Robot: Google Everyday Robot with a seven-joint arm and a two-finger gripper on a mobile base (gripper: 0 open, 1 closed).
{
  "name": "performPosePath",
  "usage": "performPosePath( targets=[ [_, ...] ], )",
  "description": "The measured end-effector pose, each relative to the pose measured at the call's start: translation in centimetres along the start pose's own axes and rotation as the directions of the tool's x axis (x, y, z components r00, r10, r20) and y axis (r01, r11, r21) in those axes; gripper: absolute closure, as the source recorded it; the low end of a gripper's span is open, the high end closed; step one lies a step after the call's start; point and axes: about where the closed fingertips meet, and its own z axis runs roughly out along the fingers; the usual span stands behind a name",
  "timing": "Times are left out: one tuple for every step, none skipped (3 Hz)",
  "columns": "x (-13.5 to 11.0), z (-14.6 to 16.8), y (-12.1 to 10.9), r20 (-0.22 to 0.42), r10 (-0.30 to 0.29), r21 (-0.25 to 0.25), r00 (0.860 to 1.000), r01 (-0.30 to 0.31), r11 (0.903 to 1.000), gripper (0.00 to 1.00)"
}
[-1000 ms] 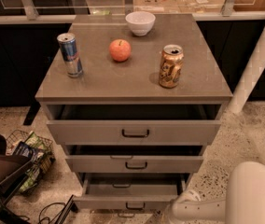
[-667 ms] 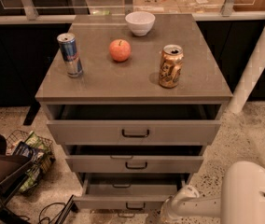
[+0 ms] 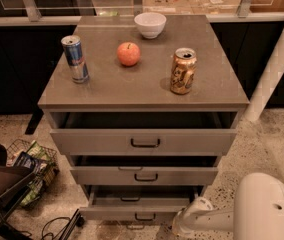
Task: Close bottom drawer
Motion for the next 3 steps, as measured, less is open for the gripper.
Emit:
performPosePath(
  targets=[
    [0.5, 0.0, -2.8, -0.025, -0.021, 0.042, 0.999, 0.022, 0.9989, 1.00],
    [0.4, 0.0, -2.5, -0.025, -0.021, 0.042, 0.999, 0.022, 0.9989, 1.00],
    [0.0, -0.1, -6.1, -0.049, -0.065, 0.094, 0.997, 0.070, 0.9931, 1.00]
  ],
)
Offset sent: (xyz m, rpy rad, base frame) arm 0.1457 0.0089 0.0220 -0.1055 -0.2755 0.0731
